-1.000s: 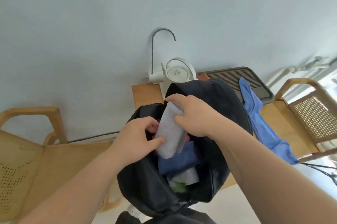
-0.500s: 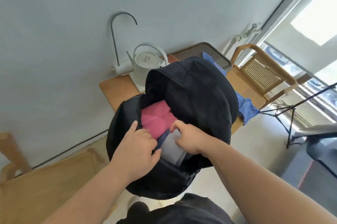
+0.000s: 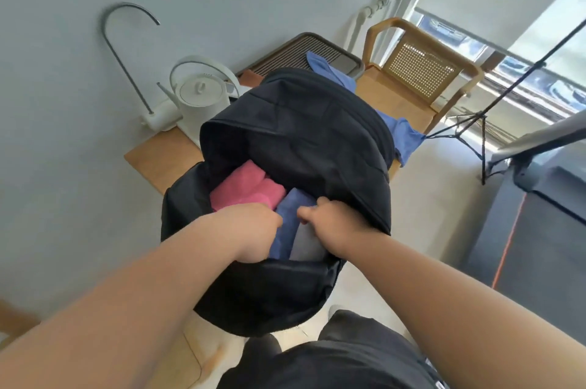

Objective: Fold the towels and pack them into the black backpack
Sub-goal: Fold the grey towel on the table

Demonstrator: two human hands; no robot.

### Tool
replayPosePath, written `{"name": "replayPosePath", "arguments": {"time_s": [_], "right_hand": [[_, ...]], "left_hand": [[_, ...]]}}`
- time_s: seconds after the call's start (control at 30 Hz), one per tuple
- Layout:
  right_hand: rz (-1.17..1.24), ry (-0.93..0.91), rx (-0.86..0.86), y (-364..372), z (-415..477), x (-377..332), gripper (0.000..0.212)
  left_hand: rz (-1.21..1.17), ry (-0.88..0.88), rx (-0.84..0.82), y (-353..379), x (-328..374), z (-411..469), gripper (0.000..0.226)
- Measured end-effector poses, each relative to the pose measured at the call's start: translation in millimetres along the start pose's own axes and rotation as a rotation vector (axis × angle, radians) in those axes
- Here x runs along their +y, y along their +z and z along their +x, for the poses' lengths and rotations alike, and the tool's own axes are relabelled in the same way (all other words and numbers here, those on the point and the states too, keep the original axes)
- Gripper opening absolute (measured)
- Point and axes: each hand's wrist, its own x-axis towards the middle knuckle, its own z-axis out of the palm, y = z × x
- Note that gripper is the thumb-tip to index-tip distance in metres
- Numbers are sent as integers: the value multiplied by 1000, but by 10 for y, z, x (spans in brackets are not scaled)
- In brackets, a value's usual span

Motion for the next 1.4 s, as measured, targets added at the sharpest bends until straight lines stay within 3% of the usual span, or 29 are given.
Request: {"name": "replayPosePath", "arguments": {"time_s": [0.1,0.13,0.2,0.27,0.37,0.47,0.7,0.9,1.03,1.13,1.2,1.27,1.4], "right_hand": [[-41,31,71,-78,-100,8,5],[-21,75,69,-103,-143,12,6],[-273,43,36,-76,-200,-10,15],[-357,18,17,24,-235,11,11],[-330,-73,-71,66,-318,-19,5],[-363,-147,-84,5,-363,19,14],[-323,57,-202,10,-270,13,50],[-341,121,-337,53,-96,44,66],[-199,77,-183,-4,-110,150,45],[-206,-20,-28,-65,-273,184,32],[-288,-100,118,-109,-465,162,22],[-360,-117,260,-108,-695,120,26],[-505,98,379,-104,-1068,190,43]], "left_hand": [[143,13,-60,-161,-31,314,72],[164,12,-43,-191,-42,414,86],[187,46,32,-188,-42,611,94],[165,99,66,-141,-12,791,92],[114,107,-17,-57,25,1005,86],[84,69,-73,-22,17,1149,76],[157,58,72,36,-140,1224,41],[204,81,154,-33,-150,1084,41],[275,261,325,-39,21,939,31],[208,399,97,67,78,895,45],[220,400,-66,143,92,893,62],[258,382,-162,185,121,899,68],[357,294,-228,214,243,959,66]]}}
